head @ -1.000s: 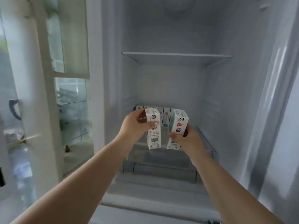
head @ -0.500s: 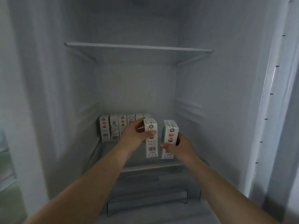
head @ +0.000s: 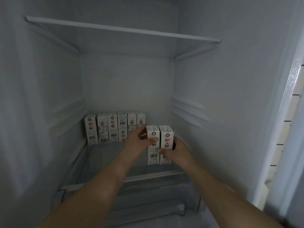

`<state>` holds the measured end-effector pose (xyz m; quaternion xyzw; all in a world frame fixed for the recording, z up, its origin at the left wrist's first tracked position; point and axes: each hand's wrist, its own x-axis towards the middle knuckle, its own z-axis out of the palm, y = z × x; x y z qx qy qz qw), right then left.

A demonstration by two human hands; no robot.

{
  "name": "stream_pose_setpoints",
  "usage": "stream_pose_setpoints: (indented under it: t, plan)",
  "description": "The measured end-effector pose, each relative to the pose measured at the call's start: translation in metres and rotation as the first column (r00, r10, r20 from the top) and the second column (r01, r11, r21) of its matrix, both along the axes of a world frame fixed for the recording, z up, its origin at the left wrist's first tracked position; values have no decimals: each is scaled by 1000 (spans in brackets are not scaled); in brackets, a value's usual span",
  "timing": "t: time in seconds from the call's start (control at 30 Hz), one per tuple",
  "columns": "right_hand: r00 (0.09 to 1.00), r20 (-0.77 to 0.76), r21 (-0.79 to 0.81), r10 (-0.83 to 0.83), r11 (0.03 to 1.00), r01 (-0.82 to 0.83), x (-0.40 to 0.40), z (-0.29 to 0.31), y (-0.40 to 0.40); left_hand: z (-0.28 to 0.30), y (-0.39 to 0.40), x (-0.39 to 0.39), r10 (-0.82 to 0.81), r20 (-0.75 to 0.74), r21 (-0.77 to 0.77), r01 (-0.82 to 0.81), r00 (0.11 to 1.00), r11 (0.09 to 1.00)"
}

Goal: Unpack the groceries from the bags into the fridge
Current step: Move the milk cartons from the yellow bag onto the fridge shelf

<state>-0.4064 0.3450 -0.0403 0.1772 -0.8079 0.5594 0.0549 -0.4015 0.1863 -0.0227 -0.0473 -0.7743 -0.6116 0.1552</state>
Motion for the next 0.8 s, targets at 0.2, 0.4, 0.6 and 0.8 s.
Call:
stream_pose_setpoints:
  t: [0.2,0.4,0.6,0.8]
  plan:
    - [1000,8,-49,10,999,-10,-10,-7,0,-3,1,0,-43,-35,28,44,998,999]
    - [999,-10,-48,-36,998,35,-11,-23,6,-19,-2,12,-54,41,69,51,998,996]
    - [994,-43,17,-100,995,100,-15,-35,17,-39,6,15,-3,75,145,-7,997,989]
    - [976,-139,181,-167,965,191,-34,-33,10,-38,10,1,39,88,116,-49,995,992]
